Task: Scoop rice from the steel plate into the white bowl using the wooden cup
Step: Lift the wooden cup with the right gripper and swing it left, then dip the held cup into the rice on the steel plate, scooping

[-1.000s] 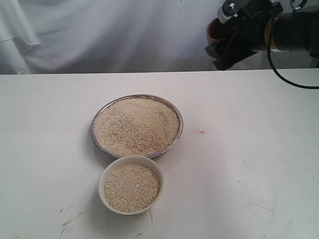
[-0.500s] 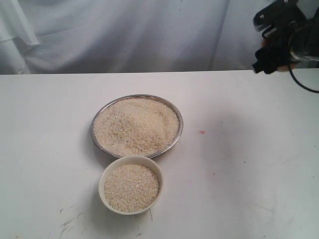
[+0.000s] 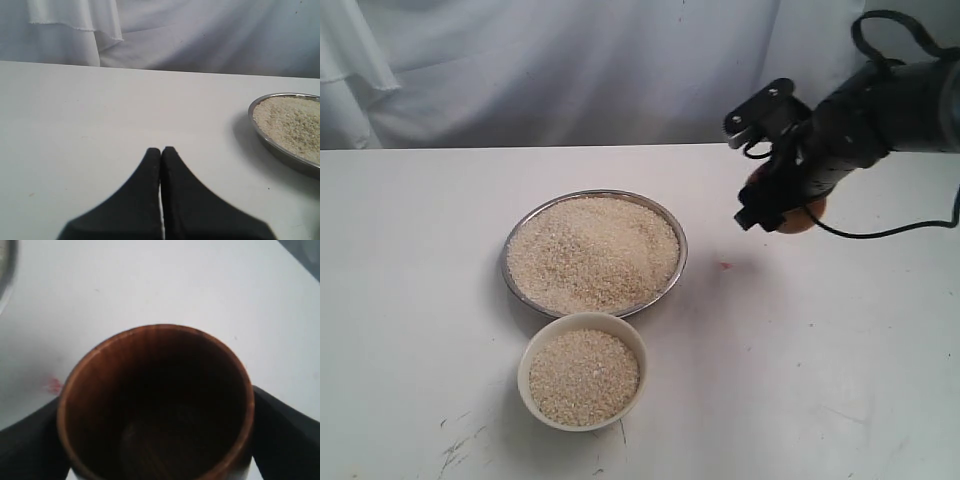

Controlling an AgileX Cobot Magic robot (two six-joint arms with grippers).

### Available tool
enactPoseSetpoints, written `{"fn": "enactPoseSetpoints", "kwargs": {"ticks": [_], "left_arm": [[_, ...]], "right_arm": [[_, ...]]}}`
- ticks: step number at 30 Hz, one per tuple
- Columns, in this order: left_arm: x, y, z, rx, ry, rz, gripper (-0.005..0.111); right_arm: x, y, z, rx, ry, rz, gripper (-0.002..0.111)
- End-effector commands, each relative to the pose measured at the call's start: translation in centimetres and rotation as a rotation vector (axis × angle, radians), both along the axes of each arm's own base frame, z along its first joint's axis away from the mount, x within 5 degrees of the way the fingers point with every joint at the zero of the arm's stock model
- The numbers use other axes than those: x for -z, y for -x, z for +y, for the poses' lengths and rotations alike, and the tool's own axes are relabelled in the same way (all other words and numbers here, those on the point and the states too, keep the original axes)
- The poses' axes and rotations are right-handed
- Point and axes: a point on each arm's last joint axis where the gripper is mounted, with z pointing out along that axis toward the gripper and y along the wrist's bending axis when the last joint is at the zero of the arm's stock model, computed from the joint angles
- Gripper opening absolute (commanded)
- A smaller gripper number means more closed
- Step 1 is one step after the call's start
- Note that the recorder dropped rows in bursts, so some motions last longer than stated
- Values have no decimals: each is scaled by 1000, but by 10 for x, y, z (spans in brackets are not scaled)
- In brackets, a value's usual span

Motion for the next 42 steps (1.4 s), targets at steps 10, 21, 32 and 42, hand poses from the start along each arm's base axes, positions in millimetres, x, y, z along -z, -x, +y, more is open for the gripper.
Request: {"fn": "enactPoseSetpoints", "kwargs": {"ticks": [10, 21, 32, 42], "left_arm": [[1, 0, 0, -2, 2, -6, 0], [1, 0, 0, -2, 2, -6, 0], [1, 0, 0, -2, 2, -6, 0], [1, 0, 0, -2, 2, -6, 0]], "right_arm": [[-17, -4, 82, -475, 270, -221, 0], [16, -3, 131, -772, 503, -281, 0], [39, 14, 163, -974, 822, -309, 0], [50, 12, 175, -1131, 937, -431, 0]]}}
